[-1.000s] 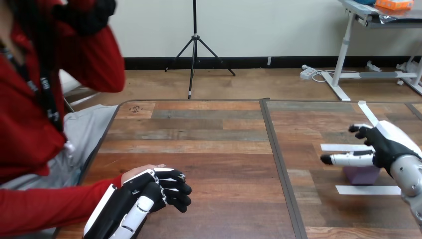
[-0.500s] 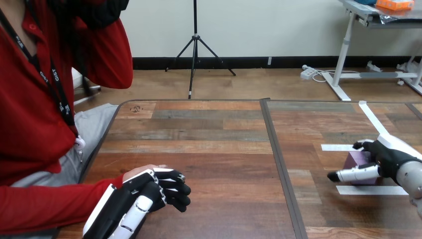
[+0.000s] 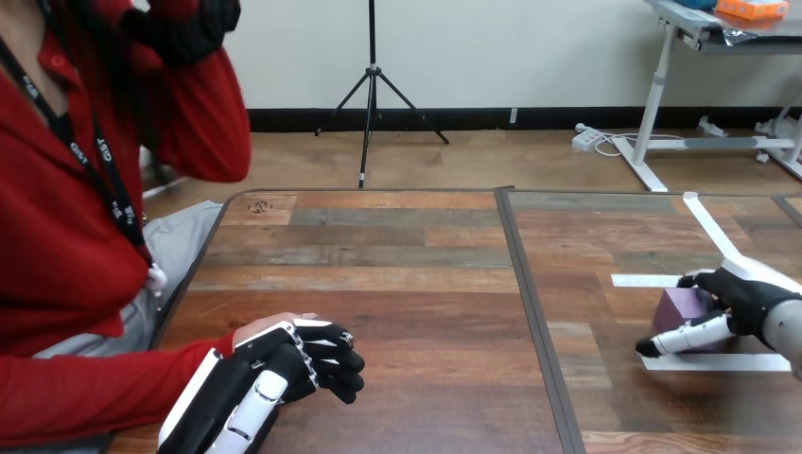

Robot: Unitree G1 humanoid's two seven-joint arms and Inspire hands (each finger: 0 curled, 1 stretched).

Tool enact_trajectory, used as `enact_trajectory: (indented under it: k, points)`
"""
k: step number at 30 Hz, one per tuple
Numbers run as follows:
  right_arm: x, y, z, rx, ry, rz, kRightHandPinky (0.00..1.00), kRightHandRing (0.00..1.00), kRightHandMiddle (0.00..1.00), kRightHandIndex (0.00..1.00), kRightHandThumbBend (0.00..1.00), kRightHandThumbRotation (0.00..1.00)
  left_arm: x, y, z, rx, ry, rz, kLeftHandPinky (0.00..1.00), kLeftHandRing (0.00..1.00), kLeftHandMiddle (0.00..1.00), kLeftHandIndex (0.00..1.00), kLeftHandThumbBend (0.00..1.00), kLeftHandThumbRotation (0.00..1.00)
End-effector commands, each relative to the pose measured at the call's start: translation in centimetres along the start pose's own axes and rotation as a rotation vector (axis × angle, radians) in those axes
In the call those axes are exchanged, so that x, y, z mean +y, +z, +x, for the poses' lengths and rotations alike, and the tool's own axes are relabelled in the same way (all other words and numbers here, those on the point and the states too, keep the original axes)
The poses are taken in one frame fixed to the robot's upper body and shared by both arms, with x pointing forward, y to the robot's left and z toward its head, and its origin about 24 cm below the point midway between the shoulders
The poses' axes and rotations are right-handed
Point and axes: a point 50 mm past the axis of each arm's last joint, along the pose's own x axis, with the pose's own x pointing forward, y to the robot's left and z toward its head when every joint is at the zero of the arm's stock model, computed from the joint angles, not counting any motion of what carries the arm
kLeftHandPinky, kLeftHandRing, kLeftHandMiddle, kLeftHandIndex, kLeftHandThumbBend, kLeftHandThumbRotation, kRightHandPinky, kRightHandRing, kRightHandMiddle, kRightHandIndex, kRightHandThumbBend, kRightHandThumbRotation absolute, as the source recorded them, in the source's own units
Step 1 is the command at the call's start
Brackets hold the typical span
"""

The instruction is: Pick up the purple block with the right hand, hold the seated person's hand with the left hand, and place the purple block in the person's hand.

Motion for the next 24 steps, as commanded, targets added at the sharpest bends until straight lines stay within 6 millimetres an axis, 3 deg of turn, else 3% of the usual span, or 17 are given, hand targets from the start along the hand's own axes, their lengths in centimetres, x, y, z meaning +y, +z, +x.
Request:
enact_trajectory:
  k: [1,16,24]
  points:
    - [-3.03,1.17,-0.15,-0.02,-0.05,-0.019,0.76,0.91,0.92,0.91,1.0,0.4,0.79,1.83,1.74,-0.102,-0.014,0.05,0.51,0.56,0.59,0.61,0.58,0.79]
    - [-2.99,1.04,-0.17,-0.011,-0.034,-0.044,0.74,0.91,0.92,0.89,1.0,0.25,0.93,1.83,1.69,-0.103,-0.012,0.063,0.51,0.56,0.58,0.6,0.65,0.84]
    - [-3.06,1.13,-0.22,-0.03,-0.07,-0.044,0.65,0.8,0.84,0.81,1.0,0.14,0.98,1.84,1.74,-0.108,-0.011,0.05,0.51,0.55,0.58,0.6,0.65,0.86]
